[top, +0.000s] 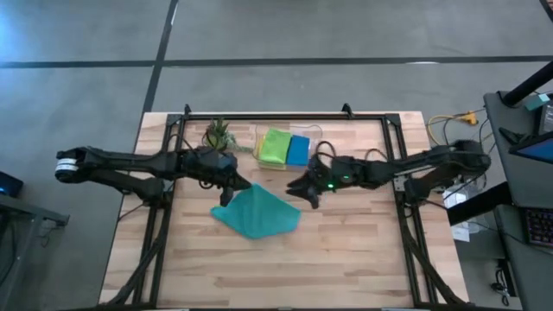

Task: Fold microfiber towels
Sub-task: Fold the light blue microfiber towel

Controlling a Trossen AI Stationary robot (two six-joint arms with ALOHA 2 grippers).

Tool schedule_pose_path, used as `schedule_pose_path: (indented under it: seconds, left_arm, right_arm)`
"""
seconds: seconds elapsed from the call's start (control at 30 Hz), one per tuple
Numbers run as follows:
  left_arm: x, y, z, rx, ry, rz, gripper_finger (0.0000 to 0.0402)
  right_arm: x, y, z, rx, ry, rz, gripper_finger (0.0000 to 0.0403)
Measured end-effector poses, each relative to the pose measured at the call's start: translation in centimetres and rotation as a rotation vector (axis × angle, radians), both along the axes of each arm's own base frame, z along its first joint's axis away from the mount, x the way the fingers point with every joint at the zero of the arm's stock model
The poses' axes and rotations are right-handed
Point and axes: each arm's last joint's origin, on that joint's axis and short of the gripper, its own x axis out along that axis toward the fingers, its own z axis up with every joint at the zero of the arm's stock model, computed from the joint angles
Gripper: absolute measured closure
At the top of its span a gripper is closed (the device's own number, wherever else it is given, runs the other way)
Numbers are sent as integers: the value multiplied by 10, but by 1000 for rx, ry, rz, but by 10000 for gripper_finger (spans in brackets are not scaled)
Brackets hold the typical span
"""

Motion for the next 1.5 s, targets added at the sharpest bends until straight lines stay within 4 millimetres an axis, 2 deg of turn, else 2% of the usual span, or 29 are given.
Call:
schedule_pose_path:
  seconds: [0.13, 0.3, 0.5, 0.6, 0.7, 0.83, 1.07, 1.23, 1.5]
  left_arm:
    - [5, -2, 1, -3, 8, -12, 401]
    - [10, -4, 5, -5, 6, -28, 401]
    - [8, -6, 13, -9, -22, -47, 401]
    - [7, -6, 18, -7, -42, -47, 401]
    - [6, -6, 23, -6, -57, -47, 402]
    - [5, -6, 26, -5, -71, -48, 402]
    - [-4, -7, 32, -3, -101, -49, 402]
    - [-11, -7, 35, -3, -89, -49, 402]
    - [-16, -8, 38, -1, -105, -48, 402]
  right_arm:
    - [33, -6, -7, -63, 25, 46, 208]
    - [70, -9, -11, -135, 21, 92, 198]
    - [90, -17, -13, -133, 14, 145, 199]
    - [96, -18, -17, -131, 78, 195, 209]
    - [98, -15, -29, -132, 145, 272, 222]
    - [100, -13, -29, -104, 132, 352, 244]
    - [84, -13, -45, -91, 227, 363, 273]
    - [71, -12, -64, -72, 304, 373, 277]
    - [58, -11, -83, -49, 366, 374, 277]
